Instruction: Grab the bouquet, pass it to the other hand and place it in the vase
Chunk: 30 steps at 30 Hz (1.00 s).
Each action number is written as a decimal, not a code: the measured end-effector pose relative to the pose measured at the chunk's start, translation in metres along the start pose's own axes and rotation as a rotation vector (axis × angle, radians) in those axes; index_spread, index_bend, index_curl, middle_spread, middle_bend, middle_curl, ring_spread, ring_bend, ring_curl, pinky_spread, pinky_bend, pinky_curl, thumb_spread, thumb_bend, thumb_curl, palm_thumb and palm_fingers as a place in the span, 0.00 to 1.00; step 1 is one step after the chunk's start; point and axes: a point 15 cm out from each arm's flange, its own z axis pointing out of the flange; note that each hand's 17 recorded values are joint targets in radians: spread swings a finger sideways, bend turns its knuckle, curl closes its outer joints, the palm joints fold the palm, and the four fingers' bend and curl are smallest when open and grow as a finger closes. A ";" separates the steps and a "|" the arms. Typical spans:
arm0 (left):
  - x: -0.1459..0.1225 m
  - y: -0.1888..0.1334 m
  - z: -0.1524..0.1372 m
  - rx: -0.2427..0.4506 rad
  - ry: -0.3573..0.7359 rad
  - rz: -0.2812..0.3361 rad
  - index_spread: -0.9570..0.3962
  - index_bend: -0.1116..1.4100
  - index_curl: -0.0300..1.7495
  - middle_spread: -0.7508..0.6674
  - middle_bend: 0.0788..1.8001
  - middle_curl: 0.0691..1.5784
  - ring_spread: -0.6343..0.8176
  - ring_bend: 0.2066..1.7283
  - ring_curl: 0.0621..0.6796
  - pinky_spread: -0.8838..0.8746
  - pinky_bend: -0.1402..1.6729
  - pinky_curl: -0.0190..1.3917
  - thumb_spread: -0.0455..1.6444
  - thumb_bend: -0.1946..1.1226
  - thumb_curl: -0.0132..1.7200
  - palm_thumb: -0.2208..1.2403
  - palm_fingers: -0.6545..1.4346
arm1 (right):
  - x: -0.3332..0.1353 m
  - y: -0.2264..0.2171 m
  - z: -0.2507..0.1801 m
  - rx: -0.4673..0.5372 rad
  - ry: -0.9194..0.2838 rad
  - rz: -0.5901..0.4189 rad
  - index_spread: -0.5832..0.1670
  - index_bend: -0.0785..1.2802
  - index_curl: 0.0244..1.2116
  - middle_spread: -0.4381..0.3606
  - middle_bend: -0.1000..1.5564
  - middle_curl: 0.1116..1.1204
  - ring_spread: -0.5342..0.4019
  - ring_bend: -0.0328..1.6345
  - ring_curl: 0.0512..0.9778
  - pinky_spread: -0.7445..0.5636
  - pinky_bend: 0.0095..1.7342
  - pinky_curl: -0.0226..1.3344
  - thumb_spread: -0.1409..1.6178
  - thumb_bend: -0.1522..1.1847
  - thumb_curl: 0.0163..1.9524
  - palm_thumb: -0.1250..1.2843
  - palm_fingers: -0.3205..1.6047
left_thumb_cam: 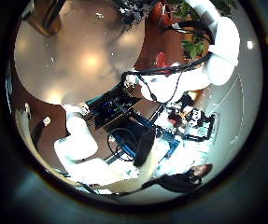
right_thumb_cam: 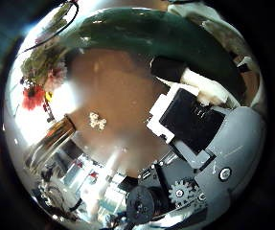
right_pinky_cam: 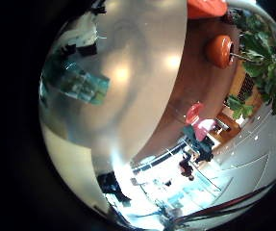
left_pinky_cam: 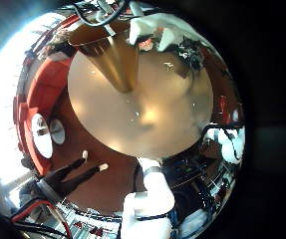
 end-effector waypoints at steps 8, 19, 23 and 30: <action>0.000 0.000 -0.001 0.002 0.004 0.006 0.77 0.18 0.18 0.84 0.07 0.18 0.83 0.21 0.23 0.81 0.21 0.24 0.65 0.13 0.17 0.21 0.33 | 0.012 0.021 -0.044 0.108 -0.025 0.000 0.27 0.83 0.82 0.28 0.82 0.84 0.35 0.88 0.67 0.42 0.84 0.42 0.62 0.15 0.33 0.89 0.75; -0.002 -0.001 -0.004 0.013 0.032 0.011 0.77 0.18 0.18 0.84 0.07 0.18 0.83 0.22 0.23 0.81 0.21 0.24 0.65 0.13 0.17 0.22 0.33 | 0.000 0.075 -0.135 0.323 -0.342 -0.062 0.34 0.83 0.86 0.33 0.85 0.82 0.37 0.89 0.69 0.43 0.83 0.47 0.62 0.14 0.37 0.93 0.74; 0.001 -0.003 -0.006 0.025 0.056 0.015 0.77 0.18 0.18 0.83 0.07 0.18 0.83 0.21 0.23 0.81 0.21 0.24 0.66 0.13 0.17 0.22 0.34 | 0.000 0.109 -0.170 0.375 -0.469 -0.081 0.36 0.84 0.87 0.34 0.86 0.81 0.37 0.89 0.69 0.43 0.82 0.48 0.62 0.13 0.39 0.94 0.74; -0.005 -0.009 -0.009 0.056 0.083 -0.002 0.77 0.18 0.19 0.82 0.07 0.18 0.82 0.21 0.23 0.81 0.20 0.24 0.66 0.13 0.17 0.23 0.35 | -0.012 0.161 -0.223 0.461 -0.678 -0.146 0.38 0.83 0.87 0.36 0.87 0.79 0.37 0.90 0.69 0.43 0.80 0.51 0.62 0.12 0.42 0.94 0.74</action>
